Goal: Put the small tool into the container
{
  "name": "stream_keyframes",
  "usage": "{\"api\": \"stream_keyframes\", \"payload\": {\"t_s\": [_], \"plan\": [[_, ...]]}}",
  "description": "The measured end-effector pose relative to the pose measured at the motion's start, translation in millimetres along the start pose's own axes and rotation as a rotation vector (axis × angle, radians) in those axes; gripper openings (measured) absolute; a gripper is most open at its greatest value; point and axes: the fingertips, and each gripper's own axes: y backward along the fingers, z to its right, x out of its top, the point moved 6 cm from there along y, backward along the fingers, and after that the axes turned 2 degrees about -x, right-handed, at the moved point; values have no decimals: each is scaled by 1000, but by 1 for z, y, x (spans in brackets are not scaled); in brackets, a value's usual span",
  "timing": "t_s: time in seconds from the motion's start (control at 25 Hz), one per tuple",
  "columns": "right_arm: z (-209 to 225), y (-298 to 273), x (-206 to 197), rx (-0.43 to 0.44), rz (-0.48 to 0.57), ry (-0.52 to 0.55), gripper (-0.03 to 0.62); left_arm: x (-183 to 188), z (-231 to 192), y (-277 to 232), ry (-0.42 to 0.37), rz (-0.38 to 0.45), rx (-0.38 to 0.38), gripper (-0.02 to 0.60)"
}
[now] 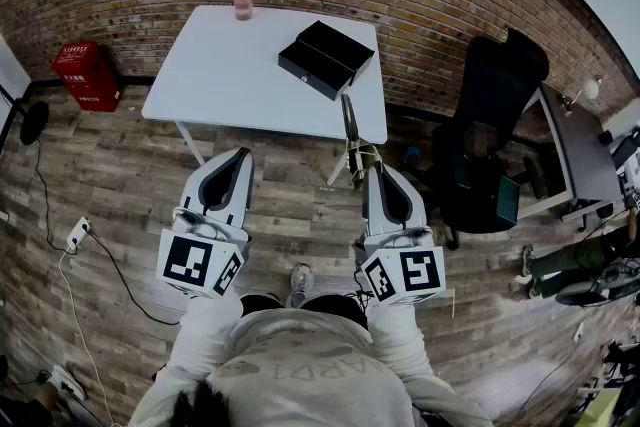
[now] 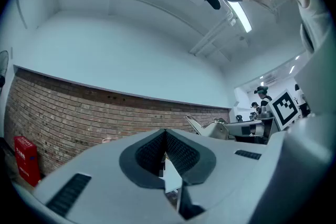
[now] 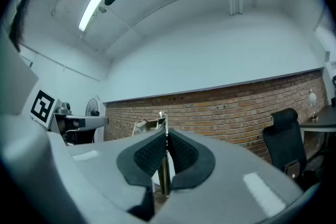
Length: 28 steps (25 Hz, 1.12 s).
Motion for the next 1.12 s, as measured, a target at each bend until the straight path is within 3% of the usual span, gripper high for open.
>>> {"api": "stream_keyframes", "payload": {"t_s": [0.6, 1.12], "plan": [[17, -21, -5, 18, 1, -7, 17, -5, -4, -23, -3, 0, 21, 5], [65, -71, -11, 45, 14, -65, 17, -9, -12, -81, -17, 0, 61, 5]]}}
